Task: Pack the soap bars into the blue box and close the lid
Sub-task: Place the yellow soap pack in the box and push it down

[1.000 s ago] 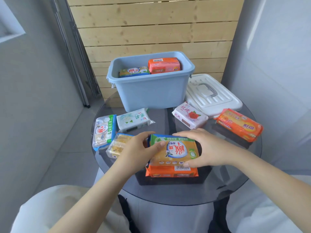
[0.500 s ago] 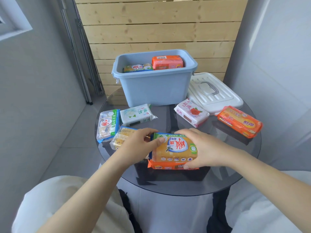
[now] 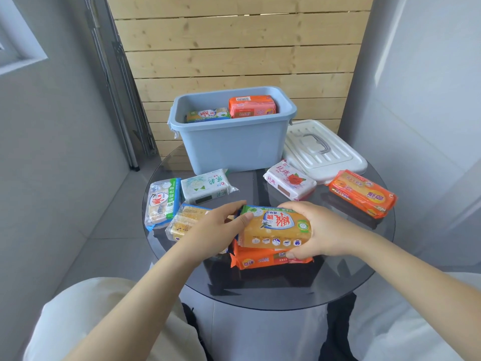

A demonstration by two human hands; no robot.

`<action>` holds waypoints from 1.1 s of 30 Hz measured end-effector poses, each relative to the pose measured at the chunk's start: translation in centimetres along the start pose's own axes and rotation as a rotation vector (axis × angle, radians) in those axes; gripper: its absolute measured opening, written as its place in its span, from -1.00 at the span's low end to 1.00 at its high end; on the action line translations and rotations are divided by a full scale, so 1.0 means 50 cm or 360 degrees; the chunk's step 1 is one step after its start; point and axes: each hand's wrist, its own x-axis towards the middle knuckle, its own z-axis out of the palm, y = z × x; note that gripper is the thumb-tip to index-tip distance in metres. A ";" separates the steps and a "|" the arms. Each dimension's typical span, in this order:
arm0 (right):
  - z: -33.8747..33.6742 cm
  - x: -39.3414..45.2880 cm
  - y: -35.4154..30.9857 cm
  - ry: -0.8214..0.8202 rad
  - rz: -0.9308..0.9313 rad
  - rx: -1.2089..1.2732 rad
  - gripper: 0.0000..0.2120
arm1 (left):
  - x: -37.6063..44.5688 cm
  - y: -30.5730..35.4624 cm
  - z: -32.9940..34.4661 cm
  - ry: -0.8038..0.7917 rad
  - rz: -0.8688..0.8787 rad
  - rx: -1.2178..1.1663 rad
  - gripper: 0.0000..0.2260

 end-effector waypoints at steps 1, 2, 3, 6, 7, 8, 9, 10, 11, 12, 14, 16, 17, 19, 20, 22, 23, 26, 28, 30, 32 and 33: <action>-0.005 -0.003 0.002 0.0001 0.0004 -0.0014 -0.32 | 0.002 0.001 0.003 -0.0015 -0.0002 0.0029 -0.59; -0.012 -0.006 0.005 0.0004 0.0010 -0.0034 -0.32 | 0.004 0.003 0.008 -0.0038 -0.0001 0.0059 -0.59; -0.019 -0.010 0.009 0.0005 0.0020 -0.0061 -0.31 | 0.007 0.005 0.014 -0.0067 0.0000 0.0080 -0.59; -0.035 -0.024 0.029 0.0016 0.0055 -0.0184 -0.23 | 0.011 0.017 0.036 -0.0150 0.0007 0.0064 -0.60; -0.038 -0.029 0.037 0.0021 0.0072 -0.0212 -0.19 | 0.013 0.020 0.044 -0.0183 0.0004 0.0027 -0.61; -0.040 -0.034 0.044 0.0021 0.0085 -0.0228 -0.17 | 0.013 0.023 0.051 -0.0220 -0.0004 -0.0020 -0.61; -0.039 -0.038 0.051 0.0019 0.0089 -0.0242 -0.17 | 0.014 0.026 0.056 -0.0250 -0.0015 -0.0058 -0.61; -0.038 -0.042 0.056 0.0020 0.0082 -0.0256 -0.18 | 0.013 0.030 0.061 -0.0267 -0.0024 -0.0091 -0.61; -0.035 -0.044 0.060 0.0024 0.0072 -0.0266 -0.19 | 0.013 0.032 0.064 -0.0270 -0.0034 -0.0142 -0.60; -0.032 -0.045 0.063 0.0030 0.0063 -0.0267 -0.20 | 0.012 0.033 0.067 -0.0266 -0.0047 -0.0220 -0.59; -0.027 -0.045 0.065 0.0042 0.0052 -0.0258 -0.19 | 0.012 0.033 0.072 -0.0252 -0.0088 -0.0406 -0.57; -0.026 -0.044 0.063 0.0063 0.0047 -0.0263 -0.19 | 0.012 0.036 0.076 -0.0238 -0.0127 -0.0582 -0.56; -0.026 -0.044 0.062 0.0072 0.0046 -0.0260 -0.20 | 0.013 0.038 0.076 -0.0230 -0.0139 -0.0637 -0.55; -0.032 -0.042 0.054 0.0080 0.0048 -0.0214 -0.21 | 0.015 0.043 0.072 -0.0199 -0.0140 -0.0702 -0.54; -0.038 -0.041 0.050 0.0086 0.0051 -0.0185 -0.22 | 0.016 0.047 0.069 -0.0180 -0.0129 -0.0734 -0.53; -0.055 -0.034 0.039 0.0122 0.0051 -0.0147 -0.21 | 0.020 0.059 0.055 -0.0153 -0.0095 -0.0807 -0.52; -0.064 -0.030 0.032 0.0153 0.0056 -0.0144 -0.19 | 0.023 0.067 0.047 -0.0145 -0.0075 -0.0842 -0.52; -0.097 -0.014 0.001 0.0247 0.0023 -0.0154 -0.25 | 0.035 0.098 0.013 -0.0085 -0.0005 -0.0845 -0.52; -0.119 0.000 -0.021 0.0290 -0.0002 -0.0147 -0.26 | 0.042 0.118 -0.009 -0.0046 0.0043 -0.0752 -0.53; -0.143 0.019 -0.043 0.0306 -0.0035 -0.0148 -0.25 | 0.050 0.138 -0.037 -0.0011 0.0096 -0.0672 -0.52; -0.169 0.042 -0.064 0.0330 -0.0087 -0.0164 -0.25 | 0.061 0.158 -0.067 0.0012 0.0160 -0.0673 -0.53; -0.184 0.057 -0.076 0.0353 -0.0120 -0.0178 -0.24 | 0.069 0.169 -0.086 0.0025 0.0199 -0.0690 -0.53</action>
